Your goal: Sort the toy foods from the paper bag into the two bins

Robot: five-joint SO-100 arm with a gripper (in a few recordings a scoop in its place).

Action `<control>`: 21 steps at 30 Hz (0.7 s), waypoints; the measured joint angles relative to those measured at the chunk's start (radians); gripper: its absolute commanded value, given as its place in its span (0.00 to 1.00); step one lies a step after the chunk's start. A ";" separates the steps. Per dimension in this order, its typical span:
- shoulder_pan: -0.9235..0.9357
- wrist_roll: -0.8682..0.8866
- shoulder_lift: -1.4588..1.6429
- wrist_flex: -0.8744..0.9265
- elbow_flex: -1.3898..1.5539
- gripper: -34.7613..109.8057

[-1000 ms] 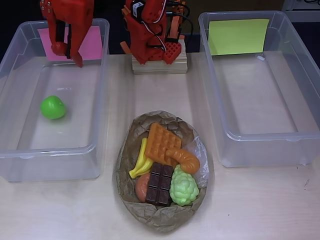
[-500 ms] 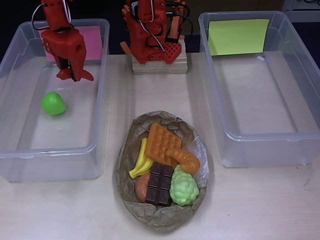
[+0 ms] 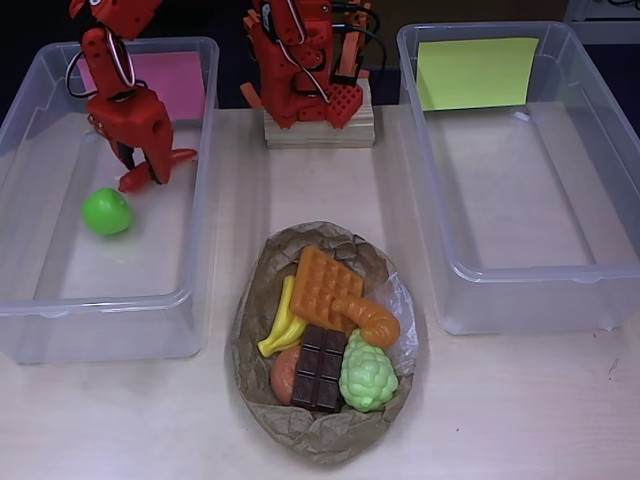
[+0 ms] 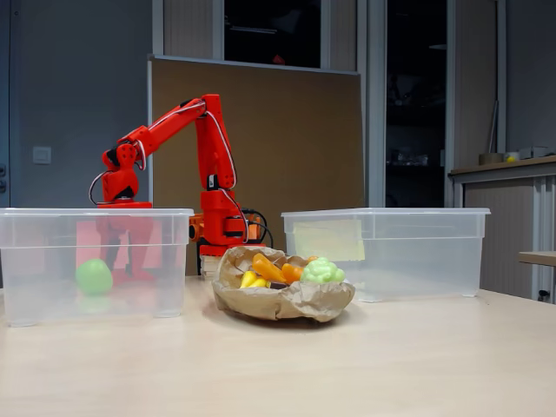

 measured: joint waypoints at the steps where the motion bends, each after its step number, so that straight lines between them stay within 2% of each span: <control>1: 0.000 0.000 0.000 -0.006 -0.006 0.44; 6: 0.000 -0.072 0.055 -0.008 -0.023 0.45; 14: -0.005 -0.227 0.399 0.018 -0.055 0.42; 21: -0.150 -0.284 0.767 0.078 -0.046 0.41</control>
